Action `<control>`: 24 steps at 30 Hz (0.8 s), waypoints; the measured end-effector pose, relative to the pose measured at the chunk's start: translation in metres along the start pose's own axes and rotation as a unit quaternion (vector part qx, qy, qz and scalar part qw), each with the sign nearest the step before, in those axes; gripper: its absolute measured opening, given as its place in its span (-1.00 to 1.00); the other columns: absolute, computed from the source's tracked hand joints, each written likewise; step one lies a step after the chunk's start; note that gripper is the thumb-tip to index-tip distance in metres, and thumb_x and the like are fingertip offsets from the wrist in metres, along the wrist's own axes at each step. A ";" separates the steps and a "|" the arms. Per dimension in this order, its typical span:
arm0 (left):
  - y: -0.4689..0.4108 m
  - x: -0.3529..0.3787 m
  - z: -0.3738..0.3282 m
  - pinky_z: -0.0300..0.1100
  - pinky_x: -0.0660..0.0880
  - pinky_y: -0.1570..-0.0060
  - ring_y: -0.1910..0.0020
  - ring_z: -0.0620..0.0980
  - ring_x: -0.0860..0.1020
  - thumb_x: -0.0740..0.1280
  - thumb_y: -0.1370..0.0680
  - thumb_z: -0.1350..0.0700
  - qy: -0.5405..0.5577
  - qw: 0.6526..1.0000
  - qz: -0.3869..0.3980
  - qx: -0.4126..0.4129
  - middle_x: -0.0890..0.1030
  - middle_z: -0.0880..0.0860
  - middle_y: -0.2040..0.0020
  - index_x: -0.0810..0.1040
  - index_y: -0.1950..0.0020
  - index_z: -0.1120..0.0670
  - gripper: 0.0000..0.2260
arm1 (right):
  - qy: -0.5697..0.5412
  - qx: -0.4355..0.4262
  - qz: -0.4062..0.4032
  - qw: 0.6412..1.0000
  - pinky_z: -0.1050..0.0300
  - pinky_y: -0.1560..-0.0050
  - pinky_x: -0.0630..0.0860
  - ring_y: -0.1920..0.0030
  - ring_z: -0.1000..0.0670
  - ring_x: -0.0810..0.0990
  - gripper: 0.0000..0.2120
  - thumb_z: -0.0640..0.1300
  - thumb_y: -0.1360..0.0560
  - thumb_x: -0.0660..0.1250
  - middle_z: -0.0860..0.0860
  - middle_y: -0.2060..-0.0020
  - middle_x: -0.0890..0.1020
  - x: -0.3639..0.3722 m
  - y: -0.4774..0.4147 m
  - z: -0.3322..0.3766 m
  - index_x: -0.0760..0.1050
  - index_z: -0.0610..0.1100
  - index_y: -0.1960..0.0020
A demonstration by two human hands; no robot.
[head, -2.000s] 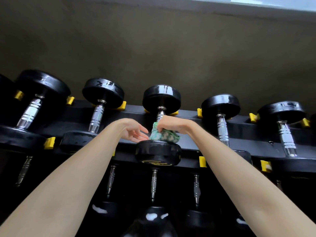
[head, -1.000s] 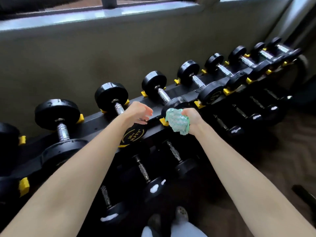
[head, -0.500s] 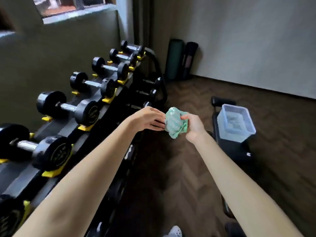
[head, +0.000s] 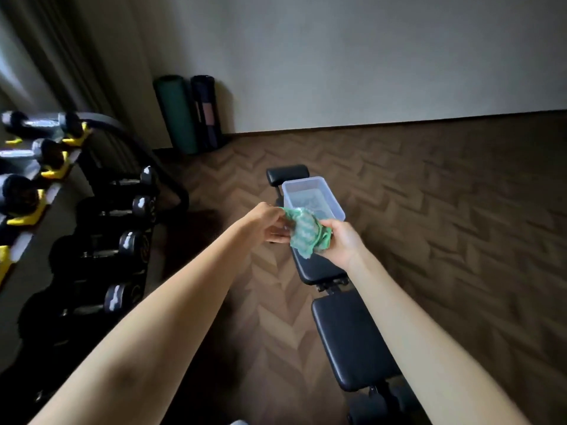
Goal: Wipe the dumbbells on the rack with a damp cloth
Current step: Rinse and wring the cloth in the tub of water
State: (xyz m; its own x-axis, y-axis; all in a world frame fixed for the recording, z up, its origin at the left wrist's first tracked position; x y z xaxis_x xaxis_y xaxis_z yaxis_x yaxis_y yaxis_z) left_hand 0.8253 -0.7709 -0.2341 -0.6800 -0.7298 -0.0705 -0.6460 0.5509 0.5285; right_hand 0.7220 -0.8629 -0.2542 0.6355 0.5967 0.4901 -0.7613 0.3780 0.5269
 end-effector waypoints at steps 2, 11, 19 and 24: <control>-0.029 0.014 -0.012 0.01 0.52 0.06 0.28 0.11 0.54 0.08 -0.60 0.30 0.000 1.000 0.000 0.003 0.52 0.19 0.21 0.45 -0.12 0.32 -0.80 | -0.014 -0.010 -0.018 1.000 -0.06 -0.12 0.45 -0.04 -0.13 0.55 -0.73 -0.24 -0.62 0.03 -0.20 -0.05 0.56 -0.012 -0.019 0.016 0.41 -0.28 -0.21; -0.201 0.060 -0.061 -0.06 0.56 0.38 0.29 0.07 0.55 0.02 -0.61 0.27 0.018 1.000 0.018 -0.010 0.55 0.20 0.11 0.42 -0.20 0.31 -0.73 | -0.033 -0.034 -0.169 0.985 -0.13 -0.24 0.40 0.19 -0.07 0.52 -0.80 -0.27 -0.61 0.08 -0.14 0.19 0.54 -0.075 -0.150 0.085 0.45 -0.25 0.09; -0.376 0.063 -0.099 0.01 0.57 0.23 0.30 0.07 0.55 -0.01 -0.62 0.25 -0.016 0.996 0.026 -0.079 0.57 0.16 0.19 0.45 -0.08 0.24 -0.75 | 0.021 0.021 -0.301 0.953 0.01 -0.22 0.41 0.32 0.04 0.43 -0.82 -0.31 -0.60 0.09 -0.12 0.13 0.51 -0.092 -0.299 0.133 0.44 -0.22 0.10; -0.461 0.083 -0.081 -0.09 0.58 0.27 0.27 0.02 0.55 0.12 -0.61 0.19 -0.054 0.987 0.086 -0.122 0.55 0.11 0.22 0.48 0.07 0.19 -0.83 | 0.103 0.094 -0.319 0.937 0.16 0.12 0.39 0.25 0.02 0.45 -0.85 -0.28 -0.47 0.17 -0.04 0.17 0.49 -0.120 -0.385 0.134 0.40 -0.09 0.24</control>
State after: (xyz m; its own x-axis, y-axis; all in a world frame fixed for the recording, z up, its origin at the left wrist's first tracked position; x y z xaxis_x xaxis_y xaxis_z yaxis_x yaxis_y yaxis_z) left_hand 1.0948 -1.1187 -0.4152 -0.8135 -0.5798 -0.0450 -0.4244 0.5390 0.7276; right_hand 0.9557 -1.1753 -0.4227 0.9003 0.4234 -0.1009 -0.1864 0.5846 0.7896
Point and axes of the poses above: each hand's wrist, its own y-axis away from the middle knuckle, its own x-axis out of the palm, z = x × y, the point moved 6 cm from there along -y, towards the middle knuckle
